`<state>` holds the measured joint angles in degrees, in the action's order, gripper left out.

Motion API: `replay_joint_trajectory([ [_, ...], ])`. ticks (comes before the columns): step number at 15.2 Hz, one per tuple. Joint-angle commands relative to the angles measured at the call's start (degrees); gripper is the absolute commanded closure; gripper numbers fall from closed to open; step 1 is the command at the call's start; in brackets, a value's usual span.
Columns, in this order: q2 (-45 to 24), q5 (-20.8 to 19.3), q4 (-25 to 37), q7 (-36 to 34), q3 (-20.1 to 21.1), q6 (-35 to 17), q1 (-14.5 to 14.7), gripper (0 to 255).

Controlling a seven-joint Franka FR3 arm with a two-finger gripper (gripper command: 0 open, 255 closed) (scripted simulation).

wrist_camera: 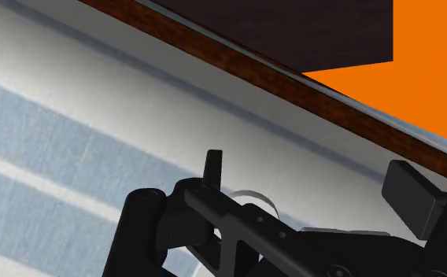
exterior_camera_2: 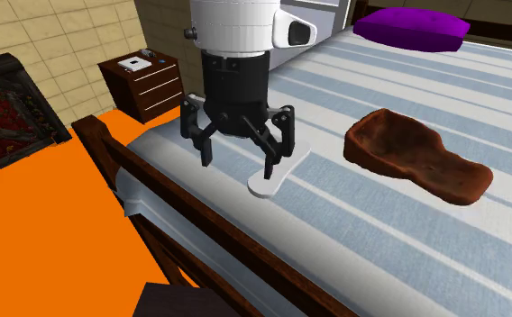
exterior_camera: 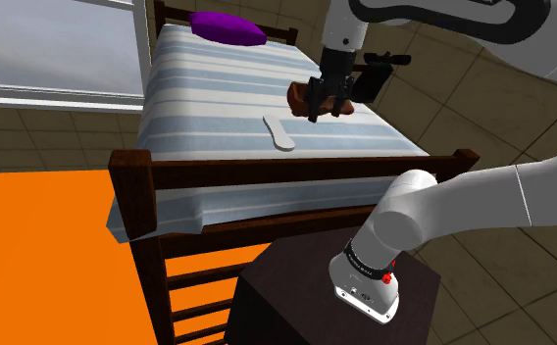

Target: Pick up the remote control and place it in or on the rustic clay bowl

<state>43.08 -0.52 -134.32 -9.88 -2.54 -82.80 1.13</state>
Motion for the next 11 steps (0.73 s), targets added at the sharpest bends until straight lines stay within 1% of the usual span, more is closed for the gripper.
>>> replay_joint_trajectory([
  [1, 0.0, 0.0, 0.0, 0.0, 0.0, 0.0, 0.0, 0],
  [6, -6.8, -0.3, -1.2, -2.5, -0.9, -10.5, -1.8, 0],
  [11, -14.8, -0.6, -0.6, -4.9, -2.0, -20.3, -3.4, 0],
])
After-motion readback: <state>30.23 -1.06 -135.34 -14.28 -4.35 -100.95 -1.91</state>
